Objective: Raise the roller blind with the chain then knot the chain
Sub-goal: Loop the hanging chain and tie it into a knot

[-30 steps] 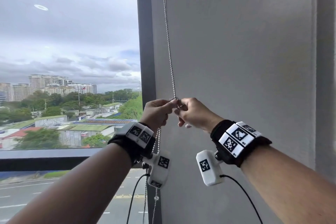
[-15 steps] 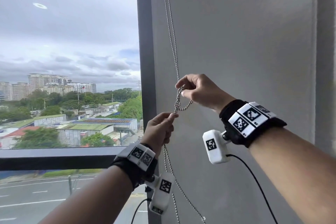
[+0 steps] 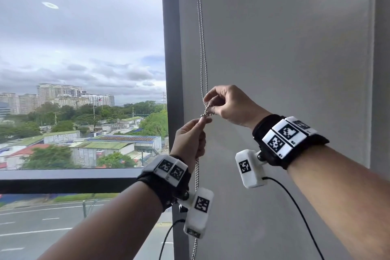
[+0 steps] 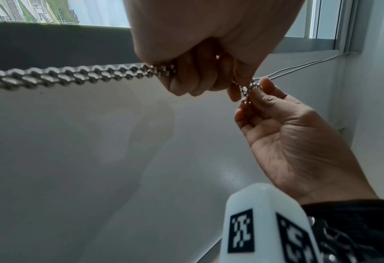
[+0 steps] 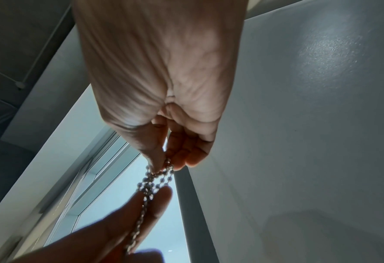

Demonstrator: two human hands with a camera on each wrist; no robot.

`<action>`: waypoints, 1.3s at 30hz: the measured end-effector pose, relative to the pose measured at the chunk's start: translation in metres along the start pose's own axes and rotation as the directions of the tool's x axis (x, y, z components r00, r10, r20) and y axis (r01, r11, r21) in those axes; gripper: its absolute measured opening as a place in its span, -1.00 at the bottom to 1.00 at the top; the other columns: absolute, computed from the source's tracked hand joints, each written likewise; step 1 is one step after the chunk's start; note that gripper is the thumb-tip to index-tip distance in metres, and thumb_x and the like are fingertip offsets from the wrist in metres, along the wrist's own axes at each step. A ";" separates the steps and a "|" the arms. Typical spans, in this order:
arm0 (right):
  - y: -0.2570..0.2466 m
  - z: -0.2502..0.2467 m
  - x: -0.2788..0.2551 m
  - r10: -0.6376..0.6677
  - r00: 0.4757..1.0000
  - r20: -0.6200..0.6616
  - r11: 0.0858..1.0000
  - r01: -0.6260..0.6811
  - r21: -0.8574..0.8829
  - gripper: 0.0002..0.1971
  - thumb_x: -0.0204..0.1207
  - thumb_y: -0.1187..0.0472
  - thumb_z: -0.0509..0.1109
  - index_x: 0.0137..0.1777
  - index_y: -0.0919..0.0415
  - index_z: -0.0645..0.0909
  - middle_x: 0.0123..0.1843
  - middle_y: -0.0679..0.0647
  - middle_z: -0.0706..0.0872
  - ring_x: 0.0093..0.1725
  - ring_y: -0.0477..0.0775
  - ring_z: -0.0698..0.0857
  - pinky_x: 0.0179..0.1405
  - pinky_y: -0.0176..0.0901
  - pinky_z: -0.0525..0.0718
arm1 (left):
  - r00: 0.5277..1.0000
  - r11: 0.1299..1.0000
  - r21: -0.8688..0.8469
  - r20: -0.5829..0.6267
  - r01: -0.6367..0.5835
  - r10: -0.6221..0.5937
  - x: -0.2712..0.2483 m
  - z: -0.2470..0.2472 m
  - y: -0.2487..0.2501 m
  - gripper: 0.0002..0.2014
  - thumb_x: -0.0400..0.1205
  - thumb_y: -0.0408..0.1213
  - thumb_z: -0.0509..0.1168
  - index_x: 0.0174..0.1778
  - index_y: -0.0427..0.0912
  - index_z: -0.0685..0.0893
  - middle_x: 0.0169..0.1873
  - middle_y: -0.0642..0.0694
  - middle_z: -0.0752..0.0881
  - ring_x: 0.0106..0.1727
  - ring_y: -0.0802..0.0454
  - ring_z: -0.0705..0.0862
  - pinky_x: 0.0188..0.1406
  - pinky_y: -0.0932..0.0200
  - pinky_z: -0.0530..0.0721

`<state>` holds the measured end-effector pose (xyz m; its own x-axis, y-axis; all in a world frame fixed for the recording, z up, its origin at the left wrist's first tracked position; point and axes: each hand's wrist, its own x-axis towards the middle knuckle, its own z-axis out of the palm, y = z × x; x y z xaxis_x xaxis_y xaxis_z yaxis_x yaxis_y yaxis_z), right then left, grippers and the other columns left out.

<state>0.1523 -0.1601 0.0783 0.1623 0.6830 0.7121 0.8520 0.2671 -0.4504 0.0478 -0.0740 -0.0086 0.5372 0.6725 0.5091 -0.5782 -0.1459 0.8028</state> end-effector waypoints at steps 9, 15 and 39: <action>0.007 0.001 0.001 -0.028 0.997 -0.070 0.999 0.030 0.021 -0.79 0.39 0.39 0.57 -0.16 0.06 0.69 -0.21 0.10 0.82 -0.17 0.04 0.80 0.04 -0.06 0.79 | 0.999 0.999 -0.023 -0.007 0.040 -0.040 -0.008 -0.003 -0.017 -0.81 0.63 -0.24 0.25 -0.12 -0.24 0.73 -0.61 0.02 0.26 -0.68 0.16 0.14 -0.67 0.36 0.08; 0.013 0.007 -0.002 0.098 0.989 -0.106 0.992 -0.090 0.085 -0.86 0.43 0.16 0.58 -0.14 0.12 0.67 -0.36 0.04 0.76 -0.40 -0.06 0.71 -0.25 -0.11 0.71 | 1.000 1.000 -0.009 0.011 0.005 -0.005 -0.016 -0.001 -0.019 -0.80 0.65 -0.18 0.22 -0.09 -0.18 0.71 -0.63 0.05 0.24 -0.68 0.16 0.13 -0.68 0.40 0.10; 0.023 0.010 -0.001 0.193 0.970 -0.150 0.980 -0.184 0.074 -0.86 0.52 0.14 0.51 -0.09 0.18 0.84 -0.34 -0.12 0.76 -0.32 -0.25 0.64 -0.14 -0.39 0.51 | 0.983 0.992 0.101 0.159 0.073 -0.088 -0.005 -0.041 0.023 -0.81 0.62 -0.40 0.21 -0.18 -0.44 0.67 -0.29 -0.26 0.78 -0.34 -0.05 0.69 -0.34 0.22 0.66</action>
<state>0.1666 -0.1485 0.0621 0.3966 0.6120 0.6842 0.7683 0.1867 -0.6123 0.0063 -0.0510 -0.0059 0.6772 0.5585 0.4791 -0.4728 -0.1687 0.8649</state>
